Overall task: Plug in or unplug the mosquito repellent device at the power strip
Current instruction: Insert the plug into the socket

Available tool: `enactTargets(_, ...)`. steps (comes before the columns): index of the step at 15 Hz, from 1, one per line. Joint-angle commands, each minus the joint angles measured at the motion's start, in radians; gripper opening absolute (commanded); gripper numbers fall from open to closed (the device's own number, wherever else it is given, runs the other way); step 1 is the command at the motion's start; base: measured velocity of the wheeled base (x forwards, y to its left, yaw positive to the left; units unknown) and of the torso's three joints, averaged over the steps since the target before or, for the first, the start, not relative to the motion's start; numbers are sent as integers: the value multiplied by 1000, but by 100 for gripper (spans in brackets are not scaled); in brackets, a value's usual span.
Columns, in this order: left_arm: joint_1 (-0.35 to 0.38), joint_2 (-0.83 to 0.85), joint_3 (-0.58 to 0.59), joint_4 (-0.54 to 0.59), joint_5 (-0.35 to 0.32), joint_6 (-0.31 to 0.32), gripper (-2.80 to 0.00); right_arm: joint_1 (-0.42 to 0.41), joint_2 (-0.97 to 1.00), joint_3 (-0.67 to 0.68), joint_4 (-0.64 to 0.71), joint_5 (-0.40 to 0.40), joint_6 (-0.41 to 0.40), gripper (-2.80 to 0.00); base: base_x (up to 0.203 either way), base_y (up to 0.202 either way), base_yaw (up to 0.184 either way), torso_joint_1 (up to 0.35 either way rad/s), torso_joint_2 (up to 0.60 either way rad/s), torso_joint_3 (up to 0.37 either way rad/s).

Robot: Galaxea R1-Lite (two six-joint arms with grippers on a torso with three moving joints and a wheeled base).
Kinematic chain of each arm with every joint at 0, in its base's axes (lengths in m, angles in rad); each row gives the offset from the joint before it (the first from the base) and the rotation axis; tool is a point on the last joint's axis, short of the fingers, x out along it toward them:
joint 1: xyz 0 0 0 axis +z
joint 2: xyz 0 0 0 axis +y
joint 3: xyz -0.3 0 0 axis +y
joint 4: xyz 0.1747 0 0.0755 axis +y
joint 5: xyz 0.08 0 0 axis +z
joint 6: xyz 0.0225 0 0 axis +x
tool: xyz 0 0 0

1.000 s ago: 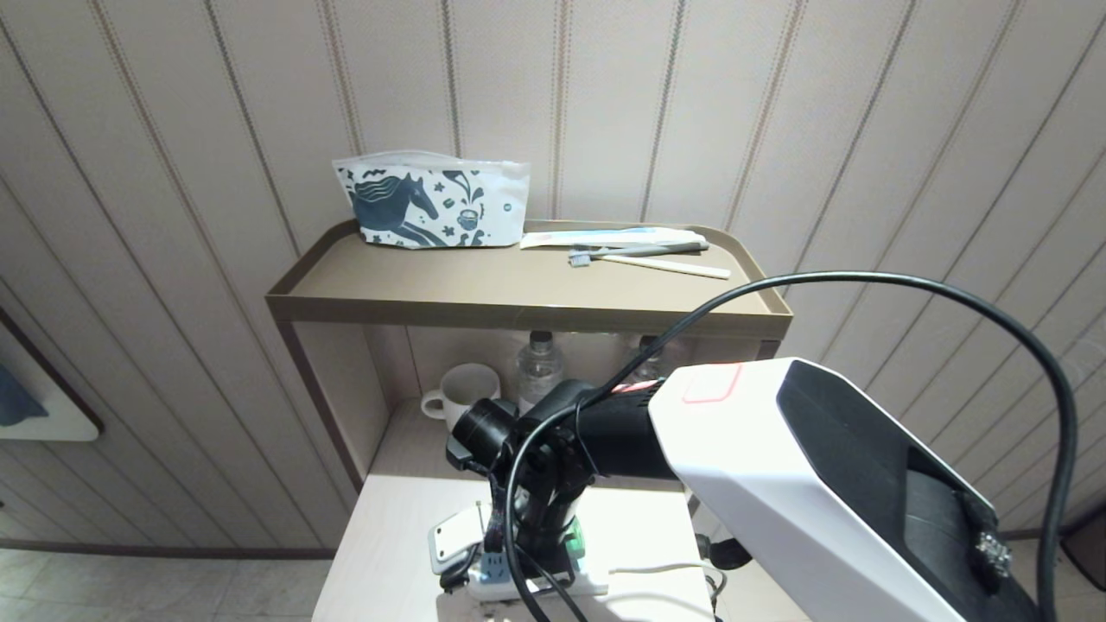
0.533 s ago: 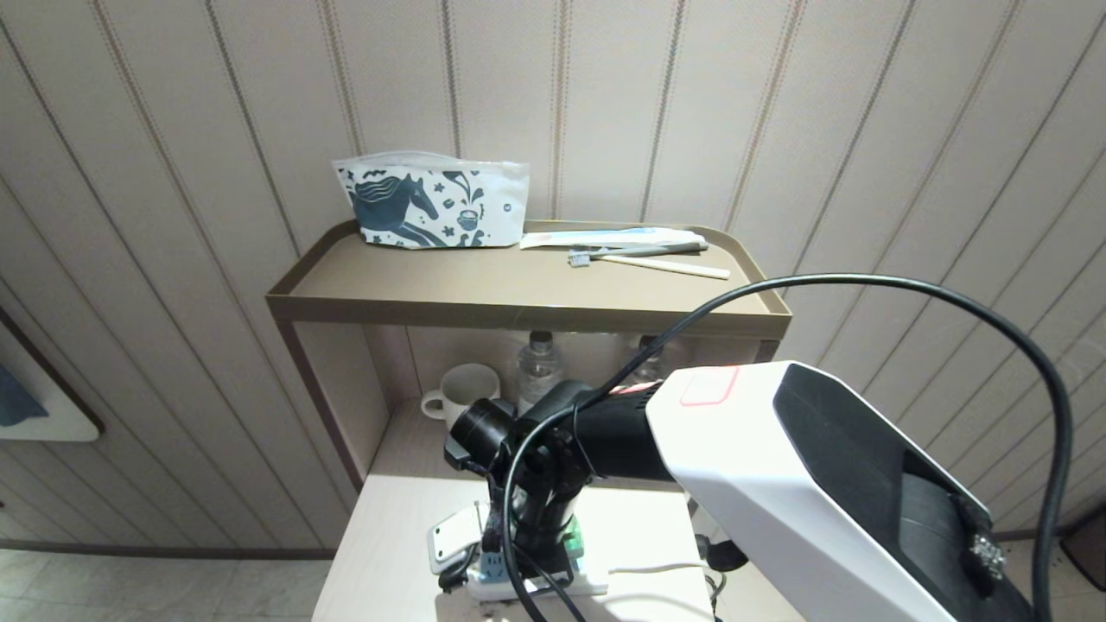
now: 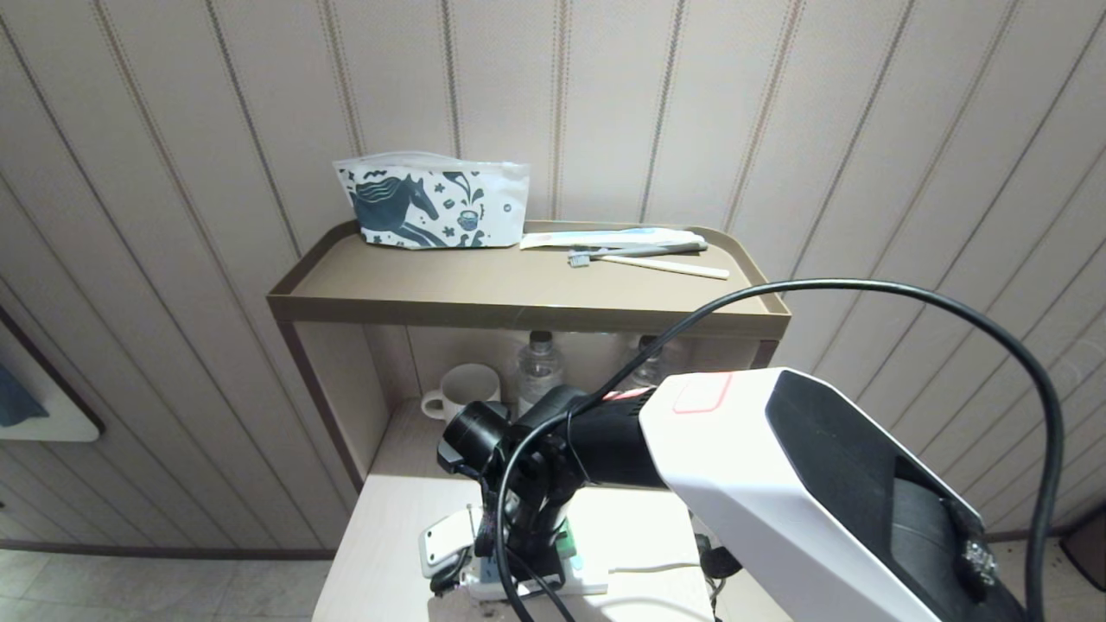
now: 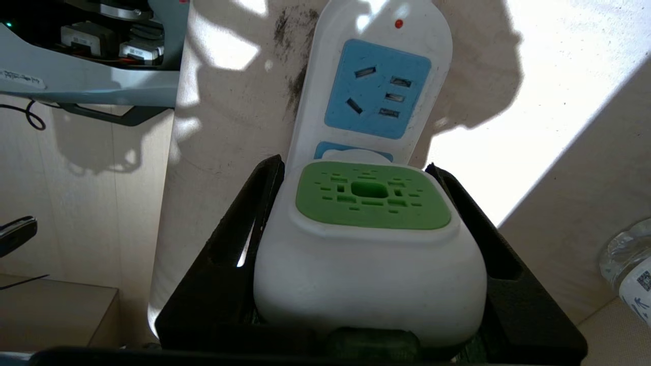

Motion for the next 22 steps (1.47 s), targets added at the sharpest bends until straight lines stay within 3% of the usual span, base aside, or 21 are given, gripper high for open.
enactTargets(1, 0, 0, 1, 1, 0, 1, -280, -1, 6, 2, 9, 0, -1, -280, 0, 0, 0, 0, 0, 0)
enactTargets(22, 1, 0, 0, 1, 0, 0, -280, -43, 32, 11, 12, -3, 15, -280, 0, 0, 0, 0, 0, 0)
